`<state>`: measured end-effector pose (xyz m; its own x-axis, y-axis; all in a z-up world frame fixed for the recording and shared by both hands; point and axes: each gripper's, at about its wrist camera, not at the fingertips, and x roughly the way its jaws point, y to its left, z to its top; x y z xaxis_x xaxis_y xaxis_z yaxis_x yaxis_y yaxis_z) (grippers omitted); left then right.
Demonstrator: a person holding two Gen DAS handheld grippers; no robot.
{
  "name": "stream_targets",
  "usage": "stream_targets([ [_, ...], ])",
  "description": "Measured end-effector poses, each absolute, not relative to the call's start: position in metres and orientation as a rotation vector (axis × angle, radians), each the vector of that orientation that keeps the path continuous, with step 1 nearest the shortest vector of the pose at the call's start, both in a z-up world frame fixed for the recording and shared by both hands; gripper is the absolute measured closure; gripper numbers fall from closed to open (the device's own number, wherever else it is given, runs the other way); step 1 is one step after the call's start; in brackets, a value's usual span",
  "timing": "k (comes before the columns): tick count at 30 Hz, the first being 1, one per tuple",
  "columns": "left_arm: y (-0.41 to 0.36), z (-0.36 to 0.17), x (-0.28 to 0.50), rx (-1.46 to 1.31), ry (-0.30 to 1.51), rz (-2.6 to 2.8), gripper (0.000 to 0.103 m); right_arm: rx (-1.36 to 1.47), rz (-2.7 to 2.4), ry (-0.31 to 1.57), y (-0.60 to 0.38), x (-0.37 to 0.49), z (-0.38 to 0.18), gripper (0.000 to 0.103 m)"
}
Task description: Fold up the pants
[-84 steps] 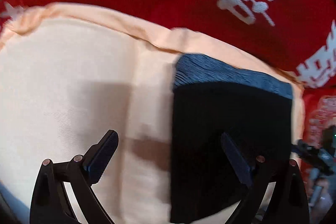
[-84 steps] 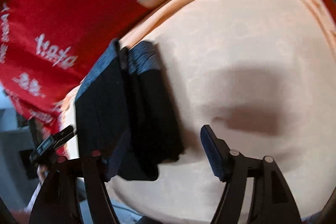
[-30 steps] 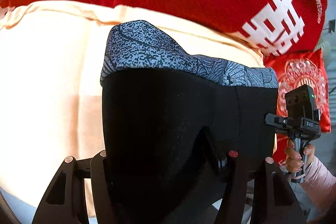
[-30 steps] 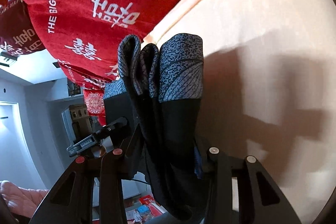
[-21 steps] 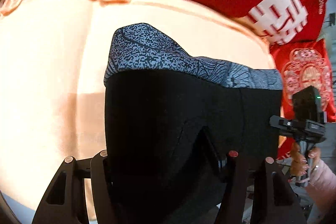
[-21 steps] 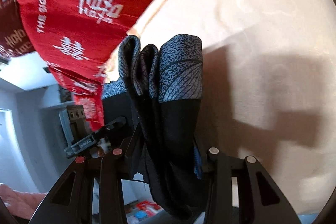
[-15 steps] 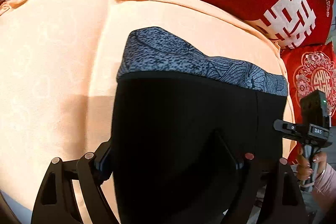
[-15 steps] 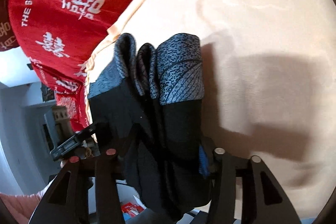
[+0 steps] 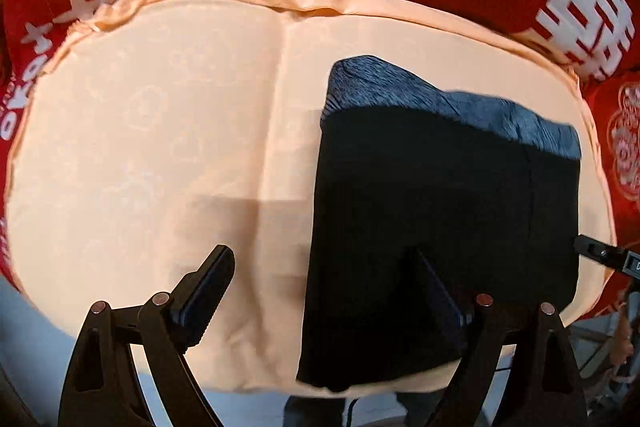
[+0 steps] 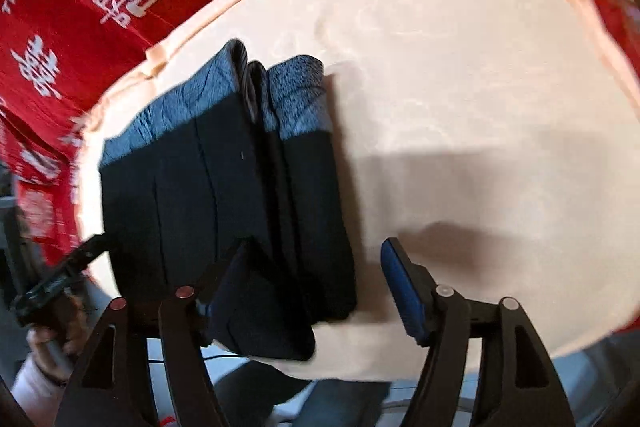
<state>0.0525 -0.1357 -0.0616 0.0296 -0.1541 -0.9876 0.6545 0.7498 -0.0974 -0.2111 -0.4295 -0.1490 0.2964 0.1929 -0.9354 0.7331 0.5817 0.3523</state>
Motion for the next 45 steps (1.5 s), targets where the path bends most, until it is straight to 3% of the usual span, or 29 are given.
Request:
stream_targets([
  [4,-0.132,-0.045,0.030,0.525,1.372,-0.663,0.012,0.865,-0.524,1.274,-0.412,-0.224,-0.134,0.022],
  [8,-0.130,-0.028,0.002,0.603,1.334,-0.684,0.012,0.767,-0.600,1.287,-0.386,-0.232,-0.116,0.000],
  [16,-0.118,0.004,-0.034,0.636,1.308,-0.735,0.012,0.729,-0.606,1.270,-0.339,-0.229,-0.079,0.000],
  [19,-0.114,0.014,-0.038,0.633,1.325,-0.737,0.000,0.676,-0.620,1.285,-0.323,-0.225,-0.065,0.000],
  [45,-0.100,0.064,-0.048,0.599,1.301,-0.608,0.000,0.669,-0.599,1.330,-0.293,-0.209,-0.006,0.000],
])
